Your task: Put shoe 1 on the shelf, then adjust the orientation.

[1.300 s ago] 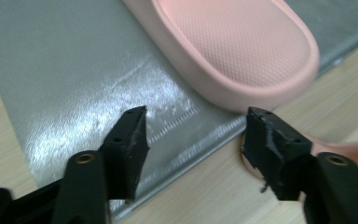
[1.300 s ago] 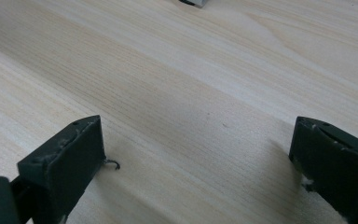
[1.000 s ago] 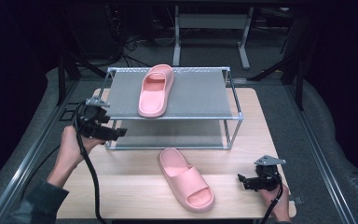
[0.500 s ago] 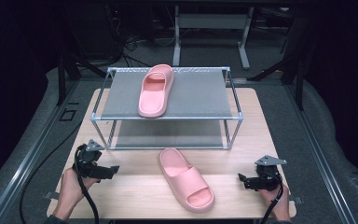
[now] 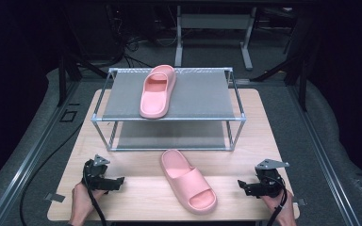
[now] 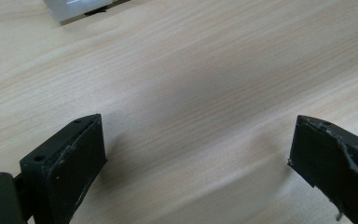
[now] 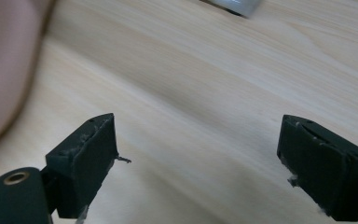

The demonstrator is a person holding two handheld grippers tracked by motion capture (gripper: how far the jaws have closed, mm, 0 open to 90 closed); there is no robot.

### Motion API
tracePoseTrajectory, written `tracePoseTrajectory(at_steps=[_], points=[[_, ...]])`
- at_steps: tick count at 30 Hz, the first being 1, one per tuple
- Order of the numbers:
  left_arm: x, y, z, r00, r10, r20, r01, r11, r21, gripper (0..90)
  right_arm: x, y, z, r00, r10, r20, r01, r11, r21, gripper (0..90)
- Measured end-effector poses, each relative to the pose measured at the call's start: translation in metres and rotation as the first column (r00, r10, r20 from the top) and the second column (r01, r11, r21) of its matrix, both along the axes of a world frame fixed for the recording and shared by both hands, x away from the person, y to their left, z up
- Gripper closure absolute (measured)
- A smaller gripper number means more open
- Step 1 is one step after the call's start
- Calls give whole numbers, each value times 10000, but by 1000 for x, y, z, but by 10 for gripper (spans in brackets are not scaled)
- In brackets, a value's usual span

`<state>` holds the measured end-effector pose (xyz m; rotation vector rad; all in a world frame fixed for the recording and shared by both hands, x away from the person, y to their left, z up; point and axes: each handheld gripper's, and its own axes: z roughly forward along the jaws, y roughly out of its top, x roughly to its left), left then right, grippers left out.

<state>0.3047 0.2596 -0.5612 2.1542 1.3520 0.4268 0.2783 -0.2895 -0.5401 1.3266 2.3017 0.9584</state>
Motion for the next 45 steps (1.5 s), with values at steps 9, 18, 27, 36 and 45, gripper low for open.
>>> tracePoseTrajectory(at_steps=[9,18,27,36,45], points=[[-3,-4,-5,9985,273,466,-272,9996,-40,0,-19,50,28,9873,1398,-749,-1404,9901,-29,110],[-9,-2,-12,9926,194,1198,-150,9992,-373,0,-19,102,31,9629,2251,-1490,-2345,9709,-492,194],[-11,-5,-12,9902,547,1288,-494,9978,-435,0,-3,117,24,9633,1697,-2078,-2017,9688,-1438,307],[-11,-6,-12,9899,592,1291,-543,9977,-408,0,17,109,21,9737,1022,-2037,-1371,9766,-1657,480],[-11,-7,-12,9900,604,1277,-554,9976,-426,0,41,97,24,9826,194,-1848,-614,9726,-2243,481]])
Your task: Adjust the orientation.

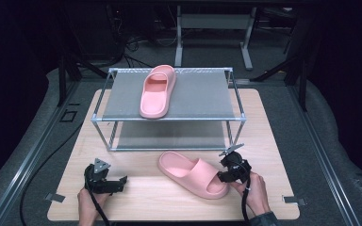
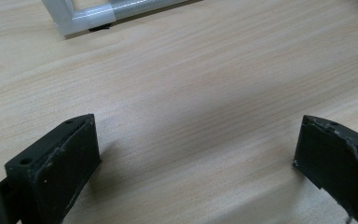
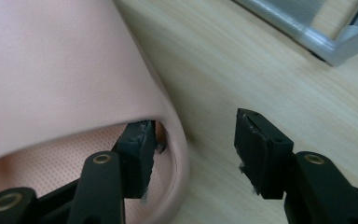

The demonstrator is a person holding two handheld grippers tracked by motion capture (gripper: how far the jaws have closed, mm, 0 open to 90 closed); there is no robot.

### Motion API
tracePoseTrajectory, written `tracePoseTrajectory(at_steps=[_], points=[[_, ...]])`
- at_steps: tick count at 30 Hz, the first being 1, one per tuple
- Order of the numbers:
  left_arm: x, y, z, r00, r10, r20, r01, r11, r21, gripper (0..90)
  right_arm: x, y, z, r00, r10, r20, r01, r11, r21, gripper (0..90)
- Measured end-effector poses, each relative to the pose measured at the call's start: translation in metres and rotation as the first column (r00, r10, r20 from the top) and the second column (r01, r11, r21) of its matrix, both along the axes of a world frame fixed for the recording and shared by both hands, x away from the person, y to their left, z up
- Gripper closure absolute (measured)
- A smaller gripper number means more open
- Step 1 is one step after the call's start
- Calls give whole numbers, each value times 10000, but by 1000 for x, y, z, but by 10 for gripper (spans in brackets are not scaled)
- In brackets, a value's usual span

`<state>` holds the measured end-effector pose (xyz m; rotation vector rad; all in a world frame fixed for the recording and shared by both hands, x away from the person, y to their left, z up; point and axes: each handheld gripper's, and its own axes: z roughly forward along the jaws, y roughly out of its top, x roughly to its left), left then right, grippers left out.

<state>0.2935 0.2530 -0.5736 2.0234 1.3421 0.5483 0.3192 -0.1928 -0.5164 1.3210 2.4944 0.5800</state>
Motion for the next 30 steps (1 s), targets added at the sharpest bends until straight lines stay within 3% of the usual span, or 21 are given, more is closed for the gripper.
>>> tracePoseTrajectory(at_steps=[8,10,12,14,18,22,25,30], points=[[0,0,0,10000,4,0,-4,10000,3,0,23,-9,0,9984,-557,73,560,9977,-393,383],[0,0,0,10000,12,1,-12,10000,-2,0,27,-14,0,9981,-617,1,617,9981,49,370],[0,0,0,10000,8,-1,-8,10000,1,0,25,-14,1,9969,-781,-7,781,9969,-71,334],[0,0,0,10000,12,2,-12,10000,-5,0,22,-16,4,9969,-774,-106,776,9968,168,282],[0,-1,0,10000,23,22,-23,10000,-1,0,9,-17,19,9956,-899,-257,915,9933,711,174],[0,-1,0,10000,10,20,-10,10000,7,0,0,-8,41,9966,-786,-227,809,9887,1264,140],[0,-1,0,10000,-20,25,20,10000,-7,0,-2,9,48,9952,-587,-784,693,9878,1394,67],[-1,-2,0,10000,-49,31,49,10000,-15,0,2,34,38,9844,-665,-1626,912,9845,1495,0]])
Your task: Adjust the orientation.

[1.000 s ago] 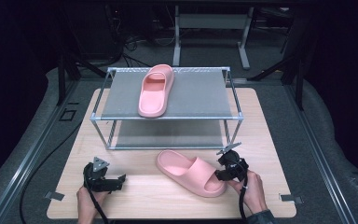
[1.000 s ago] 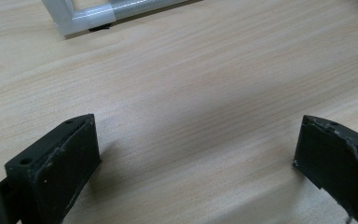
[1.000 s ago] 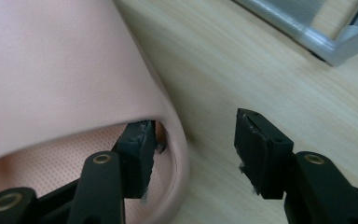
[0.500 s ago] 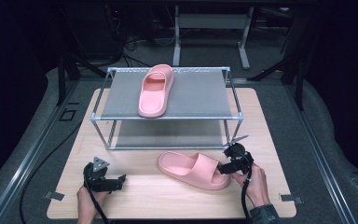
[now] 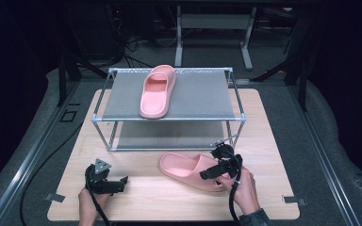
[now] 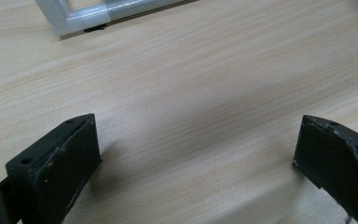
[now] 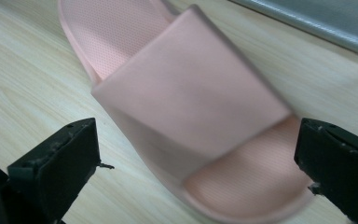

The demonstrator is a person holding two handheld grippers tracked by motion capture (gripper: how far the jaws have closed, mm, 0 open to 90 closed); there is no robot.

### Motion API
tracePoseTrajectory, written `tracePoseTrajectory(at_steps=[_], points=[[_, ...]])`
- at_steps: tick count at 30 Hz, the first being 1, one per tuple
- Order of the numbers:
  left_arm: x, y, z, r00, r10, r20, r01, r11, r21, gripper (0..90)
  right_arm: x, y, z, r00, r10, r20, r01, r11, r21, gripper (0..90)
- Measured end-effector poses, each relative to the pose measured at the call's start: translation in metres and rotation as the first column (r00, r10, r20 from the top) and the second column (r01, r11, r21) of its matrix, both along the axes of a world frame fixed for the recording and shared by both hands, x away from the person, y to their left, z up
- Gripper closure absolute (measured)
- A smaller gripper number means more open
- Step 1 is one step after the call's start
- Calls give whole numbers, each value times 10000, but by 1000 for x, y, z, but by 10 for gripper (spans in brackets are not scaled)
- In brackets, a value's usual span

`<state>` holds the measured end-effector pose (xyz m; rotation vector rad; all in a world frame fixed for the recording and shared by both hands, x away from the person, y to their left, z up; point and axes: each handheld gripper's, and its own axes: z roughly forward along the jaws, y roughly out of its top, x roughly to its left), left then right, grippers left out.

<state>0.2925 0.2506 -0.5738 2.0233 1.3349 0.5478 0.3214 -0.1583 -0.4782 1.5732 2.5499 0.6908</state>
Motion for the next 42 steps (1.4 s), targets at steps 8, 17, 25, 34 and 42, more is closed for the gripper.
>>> tracePoseTrajectory(at_steps=[8,17,25,34,42], points=[[0,0,0,10000,-38,-7,38,10000,-10,0,16,23,-12,9986,-495,-204,485,9977,-468,0],[0,0,0,10000,-43,-10,43,10000,-13,0,35,29,-9,9954,-724,-635,717,9974,-120,0],[0,0,0,10000,-37,-9,37,10000,-11,0,35,39,-11,9951,-951,-274,936,9942,-526,0],[0,0,0,10000,-28,-7,28,10000,-11,0,37,29,-7,9977,243,-640,-296,9960,-843,27],[0,0,0,10000,-26,-4,26,10000,-4,0,32,20,-4,9979,228,-612,-263,9980,-568,6]])
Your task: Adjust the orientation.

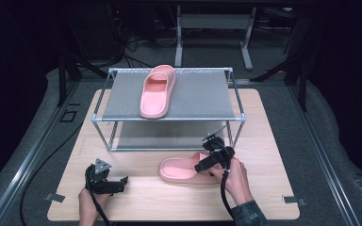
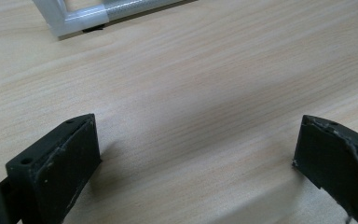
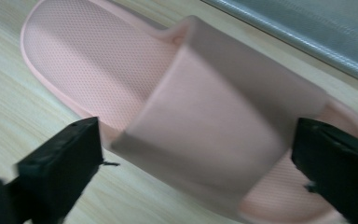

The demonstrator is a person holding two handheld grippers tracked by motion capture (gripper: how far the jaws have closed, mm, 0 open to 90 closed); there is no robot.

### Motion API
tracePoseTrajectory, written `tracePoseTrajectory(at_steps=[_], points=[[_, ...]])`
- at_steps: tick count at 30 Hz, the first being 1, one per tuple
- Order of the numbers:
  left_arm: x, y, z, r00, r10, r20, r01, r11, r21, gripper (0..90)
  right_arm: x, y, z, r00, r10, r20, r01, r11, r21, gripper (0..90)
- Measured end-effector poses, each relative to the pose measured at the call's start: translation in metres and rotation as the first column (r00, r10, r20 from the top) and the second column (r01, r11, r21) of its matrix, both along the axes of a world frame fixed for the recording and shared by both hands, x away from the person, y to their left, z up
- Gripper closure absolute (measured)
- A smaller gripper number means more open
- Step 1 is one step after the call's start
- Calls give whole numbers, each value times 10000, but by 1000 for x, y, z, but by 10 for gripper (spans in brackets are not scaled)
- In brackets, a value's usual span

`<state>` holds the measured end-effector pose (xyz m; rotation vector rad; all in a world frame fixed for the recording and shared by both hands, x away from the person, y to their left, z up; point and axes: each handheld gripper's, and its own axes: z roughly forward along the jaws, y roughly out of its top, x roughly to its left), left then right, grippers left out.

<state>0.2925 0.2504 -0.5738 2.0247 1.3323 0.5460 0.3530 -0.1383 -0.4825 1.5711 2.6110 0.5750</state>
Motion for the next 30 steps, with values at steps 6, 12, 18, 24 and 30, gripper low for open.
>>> tracePoseTrajectory(at_steps=[6,12,18,24,30], points=[[0,0,0,10000,2,2,-2,10000,-6,0,-4,17,-7,9949,-602,809,658,9955,-677,7],[0,0,0,10000,0,-6,0,10000,-7,1,-7,13,-5,9952,-356,911,448,9939,-1011,110],[0,0,0,10000,1,-4,-1,10000,-13,1,-14,1,-4,9927,933,759,-840,9895,-1177,198],[0,0,0,10000,3,-5,-3,10000,-8,1,-16,-3,0,9811,1529,1183,-1361,9809,-1386,343],[0,0,0,10000,5,-5,-5,10000,-8,1,-16,0,2,9591,2278,1680,-2050,9683,-1423,364]])
